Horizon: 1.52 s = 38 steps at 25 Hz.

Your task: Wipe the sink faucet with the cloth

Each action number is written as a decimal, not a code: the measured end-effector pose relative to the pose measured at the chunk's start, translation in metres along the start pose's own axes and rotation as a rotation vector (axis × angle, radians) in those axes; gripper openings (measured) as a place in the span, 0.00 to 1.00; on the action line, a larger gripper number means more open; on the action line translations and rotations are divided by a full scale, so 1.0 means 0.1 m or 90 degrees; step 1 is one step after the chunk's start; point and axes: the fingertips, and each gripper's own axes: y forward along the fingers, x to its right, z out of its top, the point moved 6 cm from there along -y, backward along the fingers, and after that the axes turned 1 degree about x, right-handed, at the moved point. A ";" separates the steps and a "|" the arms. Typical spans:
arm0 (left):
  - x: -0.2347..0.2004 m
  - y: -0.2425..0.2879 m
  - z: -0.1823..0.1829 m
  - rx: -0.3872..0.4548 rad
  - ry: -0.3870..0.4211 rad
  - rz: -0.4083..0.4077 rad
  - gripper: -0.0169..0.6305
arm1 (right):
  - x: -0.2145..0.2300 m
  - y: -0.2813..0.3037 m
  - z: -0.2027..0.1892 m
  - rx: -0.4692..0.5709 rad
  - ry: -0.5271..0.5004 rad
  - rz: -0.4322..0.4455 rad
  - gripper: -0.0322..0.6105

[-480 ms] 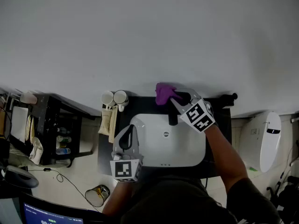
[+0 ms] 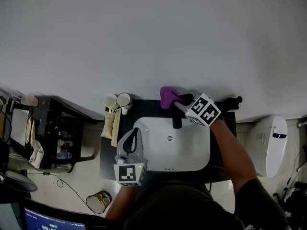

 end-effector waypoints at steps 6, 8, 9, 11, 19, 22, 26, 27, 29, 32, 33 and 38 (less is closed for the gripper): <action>0.03 -0.06 0.01 0.012 0.005 -0.004 0.05 | -0.13 -0.08 -0.04 -0.009 -0.010 0.029 0.14; 0.04 -0.09 0.04 0.015 0.007 -0.002 0.05 | -0.19 -0.10 -0.06 -0.012 -0.014 0.042 0.14; 0.04 -0.10 0.04 0.017 0.007 -0.004 0.05 | -0.22 -0.11 -0.07 -0.013 -0.016 0.048 0.14; 0.05 -0.12 0.04 0.017 0.007 -0.002 0.05 | -0.29 -0.12 -0.08 -0.016 -0.021 0.059 0.14; 0.15 -0.26 0.09 0.024 0.013 0.000 0.05 | -0.61 -0.27 -0.15 -0.017 -0.059 0.075 0.13; 0.10 -0.26 0.12 0.021 0.015 0.009 0.05 | -0.67 -0.25 -0.16 -0.015 -0.069 0.084 0.13; 0.10 -0.33 0.12 0.026 0.011 0.014 0.05 | -0.81 -0.31 -0.26 -0.026 -0.084 0.093 0.13; 0.10 -0.34 0.12 0.023 0.011 0.017 0.05 | -0.84 -0.33 -0.28 -0.029 -0.087 0.096 0.13; 0.10 -0.35 0.11 0.019 0.009 0.017 0.05 | -0.89 -0.35 -0.34 -0.033 -0.089 0.101 0.13; 0.13 -0.35 0.07 0.025 0.016 0.004 0.05 | -0.97 -0.36 -0.44 -0.039 -0.089 0.111 0.13; 0.14 -0.35 0.07 0.022 0.016 0.005 0.05 | -0.98 -0.35 -0.47 -0.041 -0.090 0.112 0.13; 0.14 -0.38 0.03 0.018 0.015 0.004 0.05 | -0.89 -0.29 -0.53 -0.046 -0.093 0.086 0.14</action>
